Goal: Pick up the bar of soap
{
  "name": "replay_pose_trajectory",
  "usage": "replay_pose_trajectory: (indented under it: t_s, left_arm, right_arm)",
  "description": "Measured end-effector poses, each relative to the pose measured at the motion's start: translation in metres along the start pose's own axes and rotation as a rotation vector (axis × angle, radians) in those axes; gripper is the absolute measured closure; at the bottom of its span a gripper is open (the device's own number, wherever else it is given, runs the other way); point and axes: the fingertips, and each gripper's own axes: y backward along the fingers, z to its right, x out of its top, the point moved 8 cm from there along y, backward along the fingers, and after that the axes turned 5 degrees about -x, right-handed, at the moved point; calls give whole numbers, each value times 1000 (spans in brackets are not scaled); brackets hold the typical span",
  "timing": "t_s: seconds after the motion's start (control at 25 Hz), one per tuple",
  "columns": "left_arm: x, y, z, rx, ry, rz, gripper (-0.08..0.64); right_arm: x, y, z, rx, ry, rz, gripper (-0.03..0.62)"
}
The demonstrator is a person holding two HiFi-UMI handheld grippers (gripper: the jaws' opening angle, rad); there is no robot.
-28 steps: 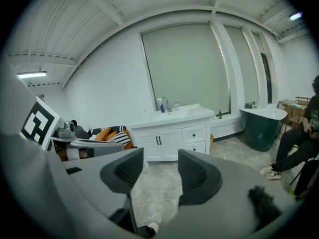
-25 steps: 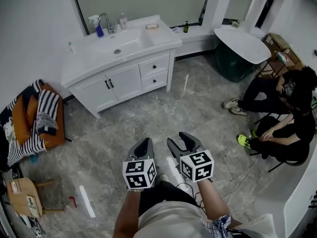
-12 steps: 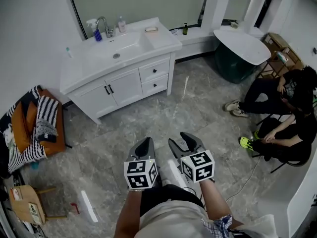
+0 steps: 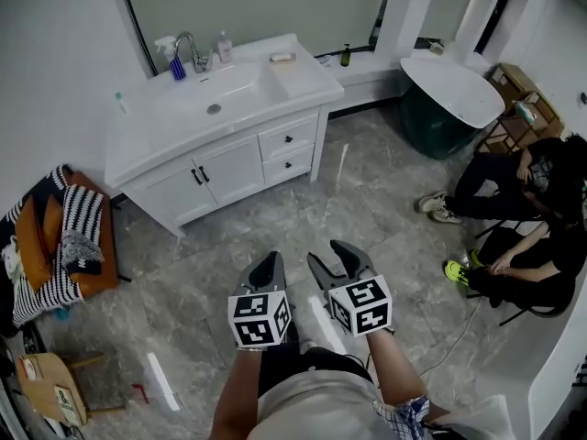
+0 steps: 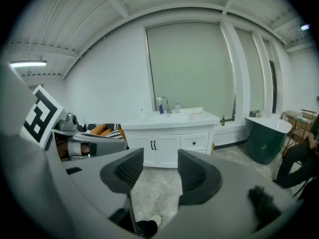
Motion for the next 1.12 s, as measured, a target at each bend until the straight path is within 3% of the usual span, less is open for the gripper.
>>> replay_pose_trajectory:
  t_s: [0.2, 1.12]
  left_arm:
    - [21, -19, -22, -11, -18, 3, 551]
    - [96, -96, -102, -96, -64, -21, 551]
  right_arm:
    - [16, -29, 11, -31, -44, 4, 387]
    - [77, -132, 18, -129, -69, 17, 387]
